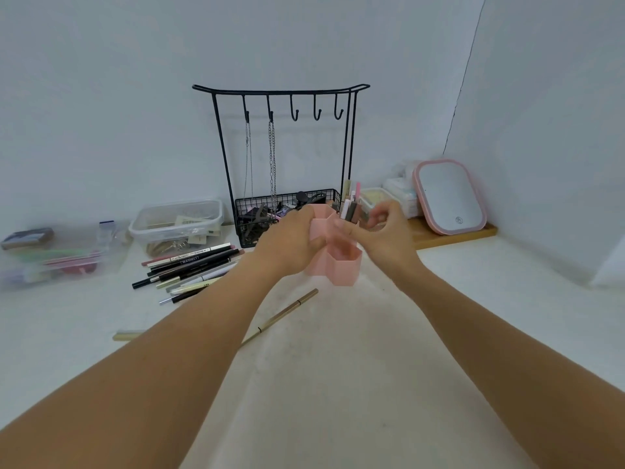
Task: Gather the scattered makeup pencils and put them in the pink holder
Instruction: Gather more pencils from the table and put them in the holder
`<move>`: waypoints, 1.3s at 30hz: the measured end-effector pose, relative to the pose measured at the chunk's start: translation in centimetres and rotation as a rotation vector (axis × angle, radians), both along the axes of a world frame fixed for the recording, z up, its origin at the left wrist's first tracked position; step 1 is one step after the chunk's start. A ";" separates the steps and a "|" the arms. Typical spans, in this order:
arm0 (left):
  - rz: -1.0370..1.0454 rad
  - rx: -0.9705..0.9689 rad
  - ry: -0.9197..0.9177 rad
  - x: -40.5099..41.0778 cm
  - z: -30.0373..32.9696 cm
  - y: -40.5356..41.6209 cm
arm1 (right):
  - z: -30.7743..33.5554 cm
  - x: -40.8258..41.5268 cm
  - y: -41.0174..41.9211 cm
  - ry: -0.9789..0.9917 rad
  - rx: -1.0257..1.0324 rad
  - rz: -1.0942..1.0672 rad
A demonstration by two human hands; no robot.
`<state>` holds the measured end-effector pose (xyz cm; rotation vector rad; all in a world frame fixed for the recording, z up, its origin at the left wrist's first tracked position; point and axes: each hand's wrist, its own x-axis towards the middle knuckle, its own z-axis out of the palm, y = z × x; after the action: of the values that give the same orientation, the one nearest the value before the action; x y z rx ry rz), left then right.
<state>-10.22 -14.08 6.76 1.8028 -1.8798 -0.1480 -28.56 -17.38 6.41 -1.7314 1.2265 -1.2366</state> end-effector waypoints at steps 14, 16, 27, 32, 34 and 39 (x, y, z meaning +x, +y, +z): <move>0.237 -0.254 0.251 7.7 -3.1 8.5 | -0.5 7.1 5.5 0.501 -0.415 0.171; 0.305 -0.287 0.259 9.7 -3.4 9.9 | -0.5 9.5 5.8 0.607 -0.380 0.331; 0.403 -0.161 0.105 14.5 -6.7 13.5 | -2.2 15.7 2.4 0.875 -0.189 0.504; 0.360 -0.116 0.075 15.1 -7.4 13.1 | -2.1 15.5 1.8 0.820 -0.224 0.499; 0.354 -0.117 0.069 15.2 -7.5 13.1 | -2.0 15.5 1.5 0.835 -0.215 0.513; 0.446 -0.278 0.234 14.7 -7.2 13.0 | -0.8 15.4 1.3 0.766 -0.157 0.537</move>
<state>4.50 -1.06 -0.41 1.8653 -1.2369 0.0588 -13.17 -16.08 5.58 -2.5541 0.9370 -0.3514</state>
